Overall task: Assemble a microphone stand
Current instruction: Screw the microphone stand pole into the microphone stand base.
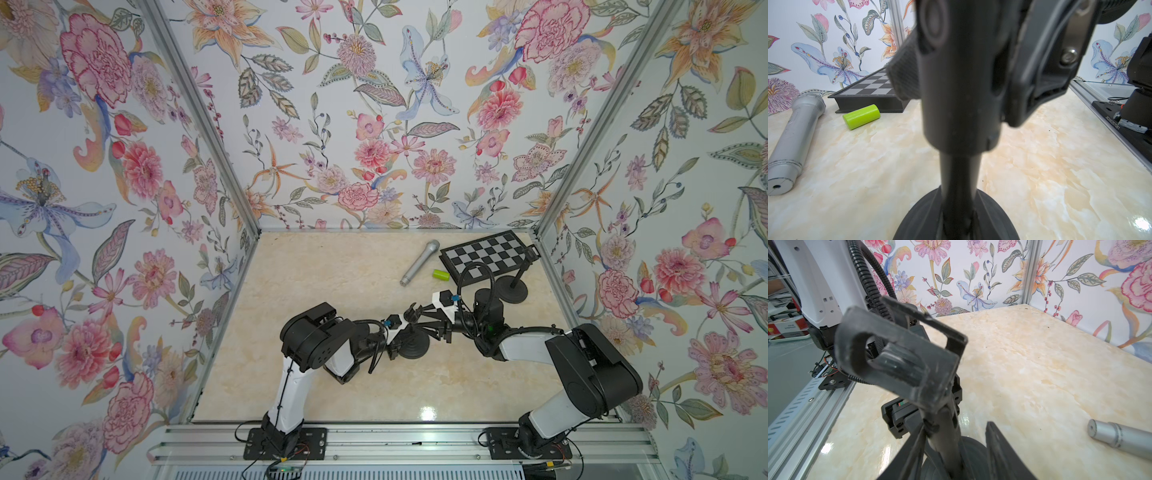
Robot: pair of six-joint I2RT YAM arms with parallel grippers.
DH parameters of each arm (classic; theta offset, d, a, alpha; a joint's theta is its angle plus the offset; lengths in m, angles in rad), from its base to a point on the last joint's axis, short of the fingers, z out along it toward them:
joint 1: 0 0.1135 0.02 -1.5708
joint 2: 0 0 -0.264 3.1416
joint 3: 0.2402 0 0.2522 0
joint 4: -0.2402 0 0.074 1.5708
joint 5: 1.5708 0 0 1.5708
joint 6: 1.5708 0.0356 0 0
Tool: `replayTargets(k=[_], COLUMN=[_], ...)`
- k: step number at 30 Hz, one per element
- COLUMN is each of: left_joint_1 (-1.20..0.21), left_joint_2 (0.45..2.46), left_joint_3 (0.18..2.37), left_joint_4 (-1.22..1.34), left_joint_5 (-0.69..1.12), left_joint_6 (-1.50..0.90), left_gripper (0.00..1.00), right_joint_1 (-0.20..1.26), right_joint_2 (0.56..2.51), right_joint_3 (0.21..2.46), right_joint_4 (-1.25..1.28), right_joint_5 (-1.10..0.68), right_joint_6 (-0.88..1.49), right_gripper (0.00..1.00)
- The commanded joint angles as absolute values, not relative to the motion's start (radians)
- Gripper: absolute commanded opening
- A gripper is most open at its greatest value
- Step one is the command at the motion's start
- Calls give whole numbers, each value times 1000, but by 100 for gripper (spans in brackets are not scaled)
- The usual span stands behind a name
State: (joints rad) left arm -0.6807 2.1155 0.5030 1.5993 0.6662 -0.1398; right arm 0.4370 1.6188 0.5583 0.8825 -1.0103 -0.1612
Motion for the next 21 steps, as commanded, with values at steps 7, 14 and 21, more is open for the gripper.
replayTargets(k=[7, 14, 21], left_joint_1=[-653, -640, -632], left_joint_2=[2196, 2188, 2172], left_joint_3=[472, 463, 439], left_joint_4=[1839, 1839, 1838], left_joint_5=[747, 763, 717], left_joint_6=[-132, -128, -127], left_gripper=[15, 17, 25], right_joint_1=[464, 505, 519], right_joint_2=[1743, 1763, 1734], right_joint_3=[619, 646, 562], right_joint_4=[1068, 1096, 1171], right_joint_5=[-1063, -1051, -794], right_joint_6=[-49, -35, -61], right_gripper=[34, 34, 9])
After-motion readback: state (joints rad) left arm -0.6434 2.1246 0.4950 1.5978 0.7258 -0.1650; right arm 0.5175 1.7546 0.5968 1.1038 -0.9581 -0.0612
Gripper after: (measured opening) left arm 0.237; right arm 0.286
